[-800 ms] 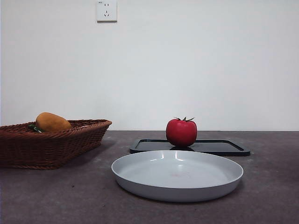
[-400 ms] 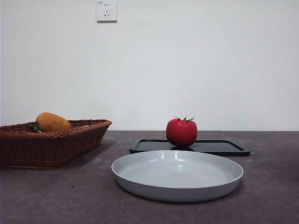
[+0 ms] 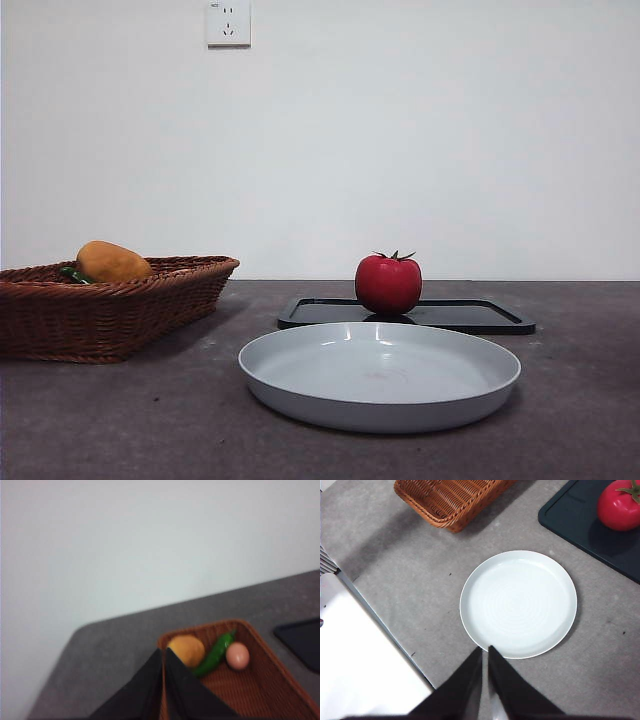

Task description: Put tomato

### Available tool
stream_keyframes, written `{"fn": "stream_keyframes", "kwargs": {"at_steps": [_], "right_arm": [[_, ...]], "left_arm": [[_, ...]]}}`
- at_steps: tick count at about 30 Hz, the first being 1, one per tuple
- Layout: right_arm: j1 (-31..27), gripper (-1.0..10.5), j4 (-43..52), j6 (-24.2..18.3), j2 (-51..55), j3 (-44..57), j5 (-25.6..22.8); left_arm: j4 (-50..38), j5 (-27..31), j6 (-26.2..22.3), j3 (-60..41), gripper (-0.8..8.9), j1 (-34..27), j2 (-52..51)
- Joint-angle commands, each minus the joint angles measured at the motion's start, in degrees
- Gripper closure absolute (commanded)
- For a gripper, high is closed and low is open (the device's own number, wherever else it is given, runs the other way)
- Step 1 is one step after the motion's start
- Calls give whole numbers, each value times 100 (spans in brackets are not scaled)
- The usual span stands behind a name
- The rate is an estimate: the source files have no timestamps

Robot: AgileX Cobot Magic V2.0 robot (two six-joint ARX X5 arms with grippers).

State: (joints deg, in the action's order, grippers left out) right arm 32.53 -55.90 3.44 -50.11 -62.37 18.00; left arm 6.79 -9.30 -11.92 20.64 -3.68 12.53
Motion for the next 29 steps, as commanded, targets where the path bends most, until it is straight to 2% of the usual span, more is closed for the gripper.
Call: {"fn": "stream_keyframes", "kwargs": {"at_steps": [1,9,16,29], "right_arm": [[33,937,57,59,-33,-31,2],[33,937,57,59,-33,-31,2],[33,937,57,59,-33,-31,4],[33,937,57,61,-33,-31,4]], "left_arm": [[-87,11,326,-415,806,-28,-229],[-52,48,564,-1349,806,-28,-758],[-24,358,743,-1738,806,-55,-1023],[382,378,833,-1998,806,-55,-1237]]}}
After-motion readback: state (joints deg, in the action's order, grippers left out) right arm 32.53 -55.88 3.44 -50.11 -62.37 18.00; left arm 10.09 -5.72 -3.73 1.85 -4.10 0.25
